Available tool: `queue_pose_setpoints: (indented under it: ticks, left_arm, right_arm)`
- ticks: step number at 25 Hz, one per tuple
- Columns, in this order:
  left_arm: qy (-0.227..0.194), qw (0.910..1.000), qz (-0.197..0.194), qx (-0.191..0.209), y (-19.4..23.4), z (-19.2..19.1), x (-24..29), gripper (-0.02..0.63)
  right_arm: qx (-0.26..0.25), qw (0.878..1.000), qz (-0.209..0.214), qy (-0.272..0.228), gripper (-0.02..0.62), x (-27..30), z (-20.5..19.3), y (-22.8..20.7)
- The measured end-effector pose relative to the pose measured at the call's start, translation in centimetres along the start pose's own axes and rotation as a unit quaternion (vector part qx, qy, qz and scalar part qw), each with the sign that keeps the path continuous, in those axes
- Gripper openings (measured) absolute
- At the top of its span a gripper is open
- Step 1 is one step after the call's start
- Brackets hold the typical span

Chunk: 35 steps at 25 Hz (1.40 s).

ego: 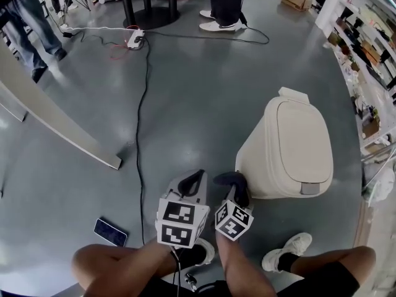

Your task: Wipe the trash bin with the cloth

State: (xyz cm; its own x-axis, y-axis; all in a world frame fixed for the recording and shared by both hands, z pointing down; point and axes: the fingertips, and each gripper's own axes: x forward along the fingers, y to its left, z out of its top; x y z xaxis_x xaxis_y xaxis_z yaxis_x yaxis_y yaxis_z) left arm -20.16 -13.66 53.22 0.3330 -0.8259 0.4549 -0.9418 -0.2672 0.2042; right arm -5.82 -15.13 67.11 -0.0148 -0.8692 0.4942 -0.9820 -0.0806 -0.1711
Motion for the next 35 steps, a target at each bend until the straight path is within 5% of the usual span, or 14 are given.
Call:
queue_pose_setpoints:
  ticks: [15, 22, 30, 35]
  left_arm:
    - [0.021, 0.9997, -0.01, -0.001, 0.4, -0.9, 1.1, -0.003]
    - [0.019, 0.9994, -0.009, -0.026, 1.3, 0.2, 1.2, -0.003]
    - [-0.01, 0.9995, -0.001, -0.03, 2.4, 2.3, 0.2, -0.003]
    - [-0.013, 0.9996, -0.004, -0.025, 1.9, 2.6, 0.0, -0.002]
  right_arm:
    - [-0.03, 0.999, -0.012, 0.031, 0.098, 2.8, -4.1, -0.9]
    - [0.025, 0.998, 0.028, -0.051, 0.098, -0.9, 2.8, 1.9]
    - [0.101, 0.981, 0.058, -0.159, 0.098, -5.8, 11.5, 4.1]
    - [0.127, 0.973, 0.054, -0.183, 0.098, -6.9, 14.2, 4.0]
